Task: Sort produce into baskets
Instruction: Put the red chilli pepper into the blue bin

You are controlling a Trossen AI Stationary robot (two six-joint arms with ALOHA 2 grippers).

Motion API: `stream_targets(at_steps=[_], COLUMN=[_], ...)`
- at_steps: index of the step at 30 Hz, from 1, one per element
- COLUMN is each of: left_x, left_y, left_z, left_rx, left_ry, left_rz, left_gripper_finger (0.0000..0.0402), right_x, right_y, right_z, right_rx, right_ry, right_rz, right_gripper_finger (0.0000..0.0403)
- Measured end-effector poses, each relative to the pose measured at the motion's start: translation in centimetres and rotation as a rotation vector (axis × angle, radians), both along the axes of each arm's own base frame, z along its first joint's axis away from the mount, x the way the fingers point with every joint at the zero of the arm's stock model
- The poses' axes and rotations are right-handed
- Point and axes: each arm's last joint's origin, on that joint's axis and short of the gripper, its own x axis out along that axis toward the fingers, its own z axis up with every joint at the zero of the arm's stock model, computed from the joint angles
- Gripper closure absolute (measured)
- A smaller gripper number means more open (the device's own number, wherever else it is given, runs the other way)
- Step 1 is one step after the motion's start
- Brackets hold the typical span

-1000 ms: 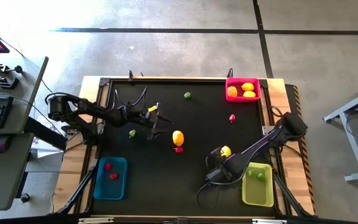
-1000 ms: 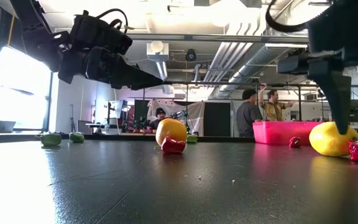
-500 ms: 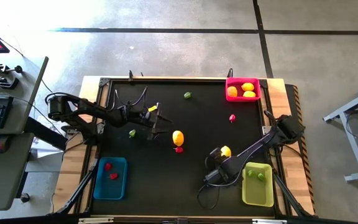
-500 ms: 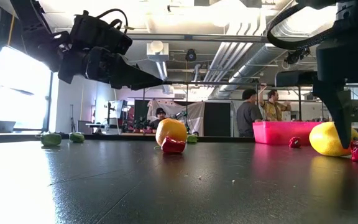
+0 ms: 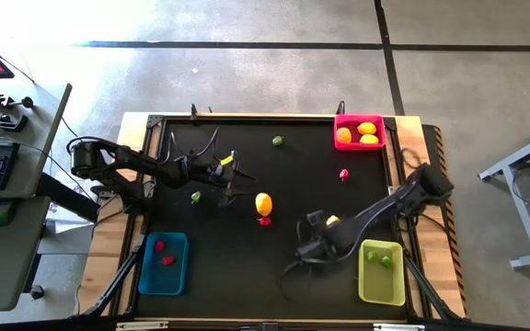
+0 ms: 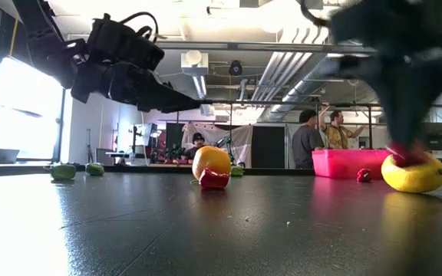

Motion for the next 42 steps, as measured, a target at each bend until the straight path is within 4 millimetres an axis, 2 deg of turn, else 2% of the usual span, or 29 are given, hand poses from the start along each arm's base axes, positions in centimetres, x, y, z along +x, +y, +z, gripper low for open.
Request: stream_targets(at_steps=[3, 6, 12, 19, 23, 27, 31, 37, 42], left_x=[0.0, 0.0, 0.2, 0.4, 0.6, 1.2, 1.9, 2.4, 2.5], left_y=[0.0, -0.2, -0.9, -2.0, -2.7, -3.1, -3.2, -3.4, -3.9], left_z=[-0.1, -0.1, -0.1, -0.1, 0.0, 0.6, 1.5, 2.2, 2.5], left_rx=[0.017, 0.03, 0.032, 0.034, 0.046, 0.08, 0.045, -0.01, 0.053], left_ry=[0.005, 0.006, 0.005, 0.004, 0.004, -0.012, -0.036, -0.074, -0.113], left_rz=[-0.002, -0.01, -0.037, -0.078, -0.068, 0.029, 0.12, 0.132, 0.137], left_gripper_finger=[0.0189, 0.0189, 0.0189, 0.0189, 0.0189, 0.0189, 0.0189, 0.0201, 0.0232], right_x=[0.8, 1.3, 2.2, 2.6, 2.8, 3.0, 3.2, 3.3, 3.3], right_y=[-1.8, -4.1, -8.4, -11.4, -12.3, -12.7, -12.8, -12.7, -12.7], right_z=[2.0, 2.7, 1.5, 0.8, 1.3, 2.1, 3.0, 3.6, 3.7], right_rx=[0.057, 0.086, 0.07, 0.019, 0.022, 0.054, 0.099, 0.132, 0.175], right_ry=[-0.181, -0.364, -0.741, -1.025, -1.165, -1.276, -1.362, -1.429, -1.436], right_rz=[-0.057, -0.087, -0.123, -0.168, -0.192, -0.163, -0.147, -0.13, -0.164], right_gripper_finger=[0.0401, 0.0402, 0.0402, 0.0402, 0.0402, 0.0402, 0.0402, 0.0402, 0.0402])
